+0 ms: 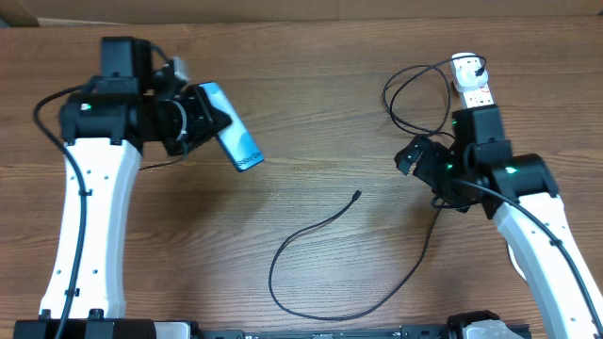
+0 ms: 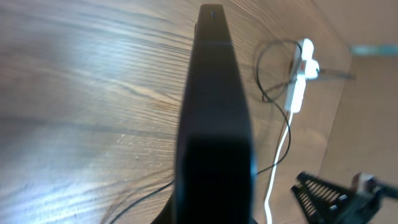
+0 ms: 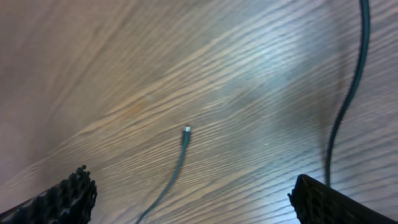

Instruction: Plug charger to phone and switch on socket

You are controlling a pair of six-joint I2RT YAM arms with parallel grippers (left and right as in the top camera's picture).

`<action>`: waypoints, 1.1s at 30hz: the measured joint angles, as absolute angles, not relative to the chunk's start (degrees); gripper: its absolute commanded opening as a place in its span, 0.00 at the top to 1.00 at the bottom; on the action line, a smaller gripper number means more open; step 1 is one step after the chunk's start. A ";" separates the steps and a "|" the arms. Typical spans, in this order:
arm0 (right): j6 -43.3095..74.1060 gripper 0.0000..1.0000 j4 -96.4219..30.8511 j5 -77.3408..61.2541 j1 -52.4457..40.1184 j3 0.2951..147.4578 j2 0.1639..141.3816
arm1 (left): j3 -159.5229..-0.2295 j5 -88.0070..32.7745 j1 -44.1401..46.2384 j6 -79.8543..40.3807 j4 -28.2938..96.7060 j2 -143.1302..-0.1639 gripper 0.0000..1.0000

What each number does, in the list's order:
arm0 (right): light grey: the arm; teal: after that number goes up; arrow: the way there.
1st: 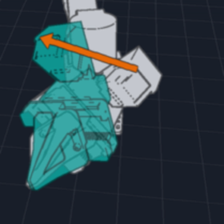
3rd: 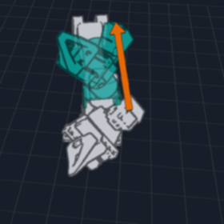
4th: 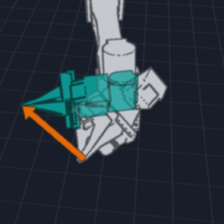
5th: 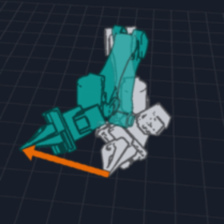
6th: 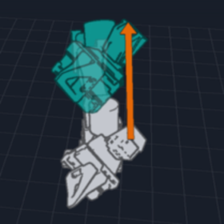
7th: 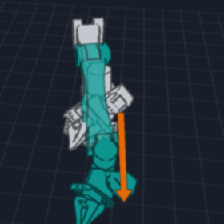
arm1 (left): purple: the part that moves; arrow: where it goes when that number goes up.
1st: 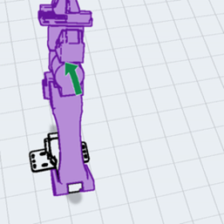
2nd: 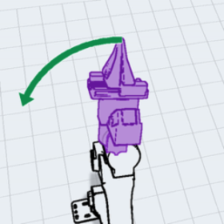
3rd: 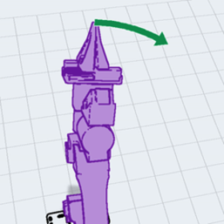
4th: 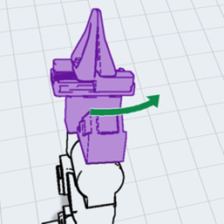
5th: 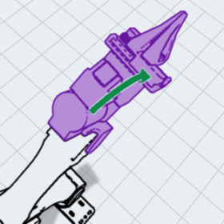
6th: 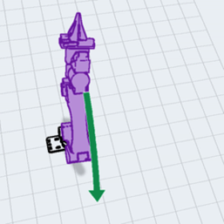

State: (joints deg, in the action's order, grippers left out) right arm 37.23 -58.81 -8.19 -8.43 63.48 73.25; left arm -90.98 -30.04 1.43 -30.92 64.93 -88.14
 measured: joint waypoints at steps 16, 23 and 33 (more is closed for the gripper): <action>35.20 0.00 -59.72 -15.90 -7.05 63.75 71.55 | -91.00 -32.32 8.62 -22.00 55.59 -93.67 0.96; 35.00 0.00 -61.10 -18.09 -7.05 63.75 71.57 | -90.98 -46.98 8.60 -21.56 48.80 -103.79 0.96; 34.92 0.00 -62.70 -19.03 -7.05 63.75 71.64 | -90.98 -66.72 8.49 -24.01 47.09 -114.59 0.96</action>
